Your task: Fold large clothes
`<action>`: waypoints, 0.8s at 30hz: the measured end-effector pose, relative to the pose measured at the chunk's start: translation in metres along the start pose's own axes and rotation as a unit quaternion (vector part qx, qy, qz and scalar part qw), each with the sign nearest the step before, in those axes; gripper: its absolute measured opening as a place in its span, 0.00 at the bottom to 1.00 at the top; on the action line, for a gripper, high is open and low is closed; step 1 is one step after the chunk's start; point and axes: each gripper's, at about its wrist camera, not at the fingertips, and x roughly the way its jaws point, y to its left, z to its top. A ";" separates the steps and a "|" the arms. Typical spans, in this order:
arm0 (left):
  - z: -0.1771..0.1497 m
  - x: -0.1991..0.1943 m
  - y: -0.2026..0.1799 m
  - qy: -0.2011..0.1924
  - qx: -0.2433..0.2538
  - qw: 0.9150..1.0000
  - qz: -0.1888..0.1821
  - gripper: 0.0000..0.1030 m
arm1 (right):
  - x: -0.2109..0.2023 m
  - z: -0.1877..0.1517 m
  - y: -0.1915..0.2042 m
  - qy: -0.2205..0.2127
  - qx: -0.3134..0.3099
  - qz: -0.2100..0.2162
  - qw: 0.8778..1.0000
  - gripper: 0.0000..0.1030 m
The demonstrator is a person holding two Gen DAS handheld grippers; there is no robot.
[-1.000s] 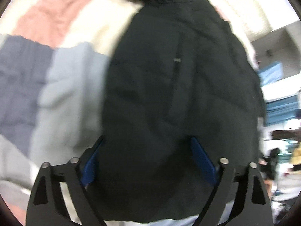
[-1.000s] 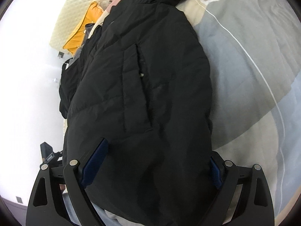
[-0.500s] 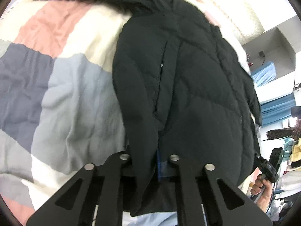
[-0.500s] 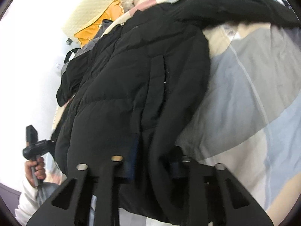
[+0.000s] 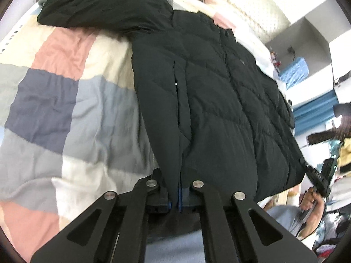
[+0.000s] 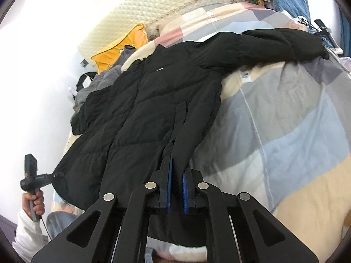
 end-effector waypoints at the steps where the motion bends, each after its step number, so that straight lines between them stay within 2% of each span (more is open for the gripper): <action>1: 0.000 0.005 0.000 0.008 0.002 1.000 0.009 0.03 | 0.004 -0.001 -0.004 0.008 0.008 -0.007 1.000 0.06; 3: 0.000 0.016 0.002 0.025 0.001 0.999 0.027 0.03 | 0.018 -0.001 -0.011 0.025 0.026 -0.022 0.999 0.06; 6: 0.004 0.033 0.009 0.051 -0.010 0.998 0.047 0.03 | 0.039 -0.002 -0.035 0.057 0.087 -0.003 0.995 0.06; 11: 0.014 0.066 0.028 0.096 -0.056 0.992 0.063 0.06 | 0.060 -0.004 -0.040 0.075 0.087 -0.047 0.992 0.06; 15: 0.021 0.075 0.028 0.108 -0.057 0.989 0.083 0.09 | 0.068 -0.005 -0.045 0.077 0.094 -0.074 0.990 0.07; 19: 0.028 0.078 0.022 0.102 -0.046 0.989 0.095 0.10 | 0.059 -0.009 -0.046 0.059 0.104 -0.086 0.989 0.09; 21: 0.027 0.076 0.017 0.096 -0.045 0.989 0.100 0.14 | 0.049 -0.008 -0.043 0.042 0.100 -0.105 0.989 0.12; 22: 0.022 0.071 0.018 0.094 -0.045 0.990 0.100 0.19 | 0.046 -0.008 -0.042 0.036 0.098 -0.110 0.988 0.18; 24: 0.019 0.066 0.016 0.086 -0.049 0.990 0.102 0.37 | 0.035 -0.007 -0.038 0.016 0.092 -0.125 0.988 0.30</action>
